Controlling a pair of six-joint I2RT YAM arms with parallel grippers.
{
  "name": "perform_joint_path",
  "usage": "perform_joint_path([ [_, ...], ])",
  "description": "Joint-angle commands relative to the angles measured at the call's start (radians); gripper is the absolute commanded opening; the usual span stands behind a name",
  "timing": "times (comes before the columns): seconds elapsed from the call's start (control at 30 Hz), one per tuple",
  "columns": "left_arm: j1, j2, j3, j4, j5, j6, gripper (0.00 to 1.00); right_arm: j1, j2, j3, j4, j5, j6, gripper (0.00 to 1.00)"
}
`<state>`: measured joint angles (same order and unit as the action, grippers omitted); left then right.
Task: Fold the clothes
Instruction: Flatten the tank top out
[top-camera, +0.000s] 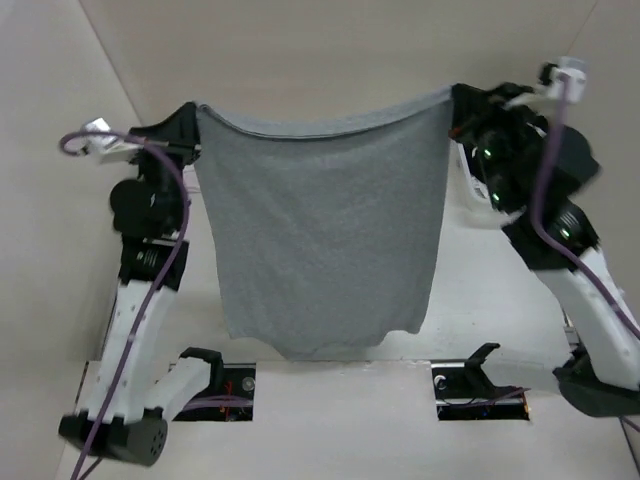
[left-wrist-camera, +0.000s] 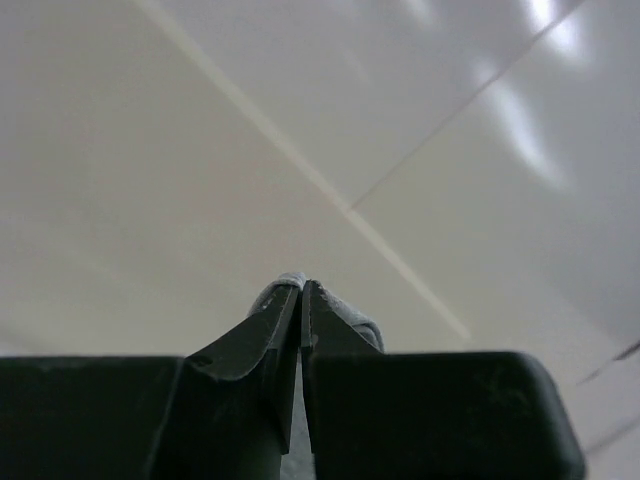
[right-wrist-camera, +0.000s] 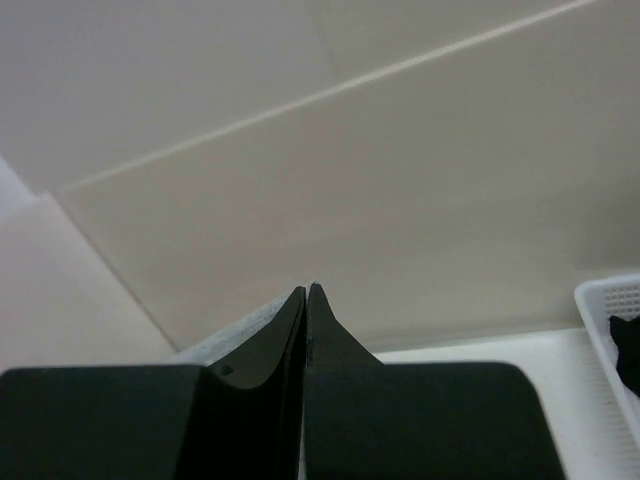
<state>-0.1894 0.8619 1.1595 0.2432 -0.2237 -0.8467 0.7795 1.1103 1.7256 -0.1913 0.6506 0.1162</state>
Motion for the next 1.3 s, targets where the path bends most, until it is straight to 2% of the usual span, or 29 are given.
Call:
perform_joint_path([
  [0.0,0.060,0.162,-0.006,0.033,-0.010,-0.032,0.03,-0.244,0.144,0.022,-0.067,-0.394,0.241,0.00],
  [0.07,0.103,0.283,0.081,0.034,0.030,-0.063,0.03,-0.341,0.262,0.104,-0.054,-0.491,0.281,0.00],
  [0.13,0.130,0.412,0.213,0.024,0.078,-0.090,0.03,-0.397,0.397,0.268,-0.086,-0.558,0.306,0.00],
  [0.27,0.179,0.606,0.513,-0.039,0.162,-0.118,0.02,-0.472,0.642,0.741,-0.219,-0.618,0.330,0.00],
  [0.37,0.216,0.661,0.670,-0.077,0.196,-0.124,0.02,-0.495,0.779,1.080,-0.295,-0.635,0.350,0.00],
  [0.43,0.233,0.664,0.723,-0.085,0.205,-0.121,0.02,-0.507,0.775,1.102,-0.277,-0.649,0.376,0.00],
  [0.57,0.264,0.615,0.706,-0.075,0.242,-0.127,0.02,-0.515,0.683,0.965,-0.232,-0.654,0.387,0.00],
  [0.63,0.270,0.572,0.645,-0.053,0.236,-0.112,0.03,-0.512,0.646,0.901,-0.257,-0.643,0.370,0.00],
  [0.73,0.267,0.501,0.495,-0.007,0.236,-0.104,0.03,-0.512,0.538,0.685,-0.249,-0.631,0.358,0.00],
  [0.87,0.232,0.321,0.132,0.079,0.205,-0.097,0.03,-0.492,0.262,0.138,-0.082,-0.602,0.336,0.00],
  [1.0,0.206,0.070,-0.304,0.096,0.187,-0.084,0.03,-0.396,-0.030,-0.442,0.071,-0.550,0.385,0.00],
  [1.07,0.210,-0.059,-0.484,0.068,0.188,-0.091,0.03,-0.330,-0.156,-0.675,0.119,-0.510,0.427,0.00],
  [1.13,0.228,-0.212,-0.614,-0.040,0.210,-0.086,0.03,-0.238,-0.265,-0.843,0.116,-0.461,0.451,0.00],
  [1.27,0.219,-0.485,-0.708,-0.345,0.224,-0.045,0.03,-0.057,-0.459,-1.039,-0.009,-0.381,0.528,0.00],
])
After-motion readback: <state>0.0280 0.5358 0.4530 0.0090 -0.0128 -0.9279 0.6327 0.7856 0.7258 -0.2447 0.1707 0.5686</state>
